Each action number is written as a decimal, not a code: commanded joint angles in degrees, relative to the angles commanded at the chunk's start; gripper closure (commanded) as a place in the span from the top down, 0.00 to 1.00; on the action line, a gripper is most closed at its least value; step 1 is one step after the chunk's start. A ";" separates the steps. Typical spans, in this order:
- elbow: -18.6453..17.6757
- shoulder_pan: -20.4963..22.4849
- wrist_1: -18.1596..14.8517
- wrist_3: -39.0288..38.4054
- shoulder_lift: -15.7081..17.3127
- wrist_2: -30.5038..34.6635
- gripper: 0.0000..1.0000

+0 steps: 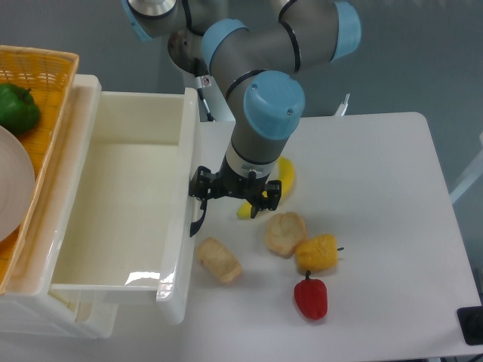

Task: Slide the top white drawer open
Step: 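Keep pulling the drawer out to full extension, holding the handle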

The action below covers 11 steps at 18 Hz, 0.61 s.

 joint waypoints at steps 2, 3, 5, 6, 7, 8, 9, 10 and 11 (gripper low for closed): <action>0.00 0.00 0.00 0.00 0.00 0.00 1.00; 0.00 0.09 0.00 0.00 0.00 0.00 1.00; 0.00 0.35 0.09 0.09 0.00 0.00 1.00; 0.00 0.35 0.09 0.09 -0.09 0.00 1.00; 0.00 0.35 0.09 0.09 -0.09 0.00 1.00; 0.00 0.44 0.09 0.09 -0.26 0.00 1.00; 0.09 0.70 0.09 0.17 -0.26 0.00 1.00; 0.09 0.88 0.09 0.18 -0.26 0.00 1.00; 0.09 0.97 0.09 0.18 -0.26 0.00 1.00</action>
